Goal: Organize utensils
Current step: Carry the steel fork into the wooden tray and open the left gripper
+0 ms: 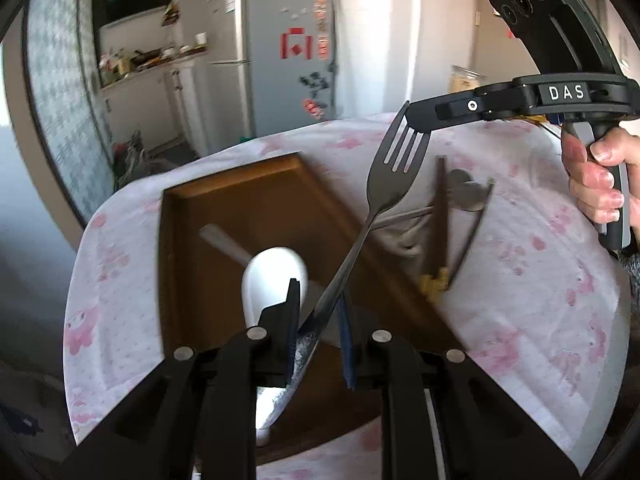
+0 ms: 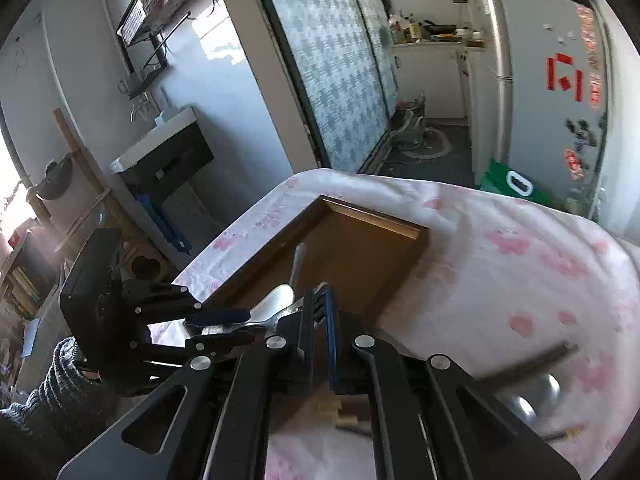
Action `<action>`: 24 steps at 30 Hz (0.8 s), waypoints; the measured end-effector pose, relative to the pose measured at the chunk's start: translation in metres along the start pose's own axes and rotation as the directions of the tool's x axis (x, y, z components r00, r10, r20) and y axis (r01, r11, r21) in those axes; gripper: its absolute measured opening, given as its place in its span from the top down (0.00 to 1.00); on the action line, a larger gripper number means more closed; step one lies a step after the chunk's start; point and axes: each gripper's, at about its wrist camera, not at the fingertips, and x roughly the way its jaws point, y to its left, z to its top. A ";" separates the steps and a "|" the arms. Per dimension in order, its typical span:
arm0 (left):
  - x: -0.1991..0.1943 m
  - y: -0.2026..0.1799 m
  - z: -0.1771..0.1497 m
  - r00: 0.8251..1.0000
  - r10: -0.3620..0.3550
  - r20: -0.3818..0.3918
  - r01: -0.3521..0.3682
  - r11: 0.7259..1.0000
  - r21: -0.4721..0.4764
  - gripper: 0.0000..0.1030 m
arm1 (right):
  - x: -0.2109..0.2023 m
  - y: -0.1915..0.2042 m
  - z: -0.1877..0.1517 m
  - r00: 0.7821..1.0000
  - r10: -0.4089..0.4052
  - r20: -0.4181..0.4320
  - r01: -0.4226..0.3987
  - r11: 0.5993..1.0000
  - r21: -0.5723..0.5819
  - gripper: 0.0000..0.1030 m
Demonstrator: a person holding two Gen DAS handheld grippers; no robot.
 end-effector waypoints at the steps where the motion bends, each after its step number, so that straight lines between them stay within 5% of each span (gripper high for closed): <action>1: 0.001 0.005 -0.001 1.000 -0.004 -0.001 0.004 1.000 -0.012 0.81 | 0.006 0.000 0.002 1.000 0.005 -0.004 -0.005 1.000 0.003 0.95; 16: 0.009 0.032 -0.007 1.000 0.017 0.003 -0.016 0.996 -0.089 0.82 | 0.084 -0.026 0.010 0.996 0.013 -0.091 -0.005 0.996 0.085 0.92; 21: -0.001 0.030 -0.008 0.999 0.011 0.046 -0.007 0.996 -0.087 0.54 | 0.087 -0.024 0.007 0.996 0.002 -0.091 0.008 0.995 0.102 0.89; 24: -0.005 0.022 -0.007 0.998 -0.001 0.065 0.005 0.998 -0.064 0.43 | 0.083 -0.019 0.004 0.996 0.007 -0.091 0.001 0.995 0.095 0.76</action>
